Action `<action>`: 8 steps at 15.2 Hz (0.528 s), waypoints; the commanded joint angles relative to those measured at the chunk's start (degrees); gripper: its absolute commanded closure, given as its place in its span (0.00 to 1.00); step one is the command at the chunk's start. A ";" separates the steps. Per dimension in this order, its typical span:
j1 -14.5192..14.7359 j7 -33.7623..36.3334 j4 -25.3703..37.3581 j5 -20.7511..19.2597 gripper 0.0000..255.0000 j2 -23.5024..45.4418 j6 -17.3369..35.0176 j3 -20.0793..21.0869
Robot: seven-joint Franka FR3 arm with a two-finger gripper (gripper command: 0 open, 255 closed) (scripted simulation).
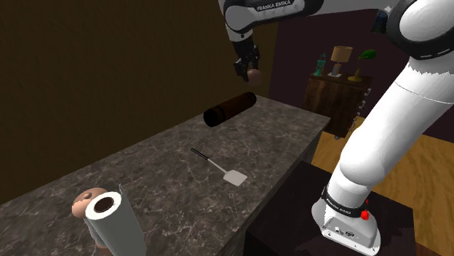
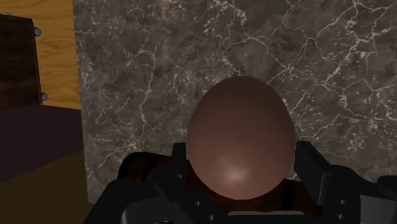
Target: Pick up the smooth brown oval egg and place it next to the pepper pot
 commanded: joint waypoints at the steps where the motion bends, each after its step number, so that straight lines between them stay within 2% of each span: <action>1: 1.28 2.78 -1.00 0.74 1.00 -1.01 -1.09 1.72; 8: 5.41 11.63 -1.59 3.77 1.00 -2.46 -5.15 7.62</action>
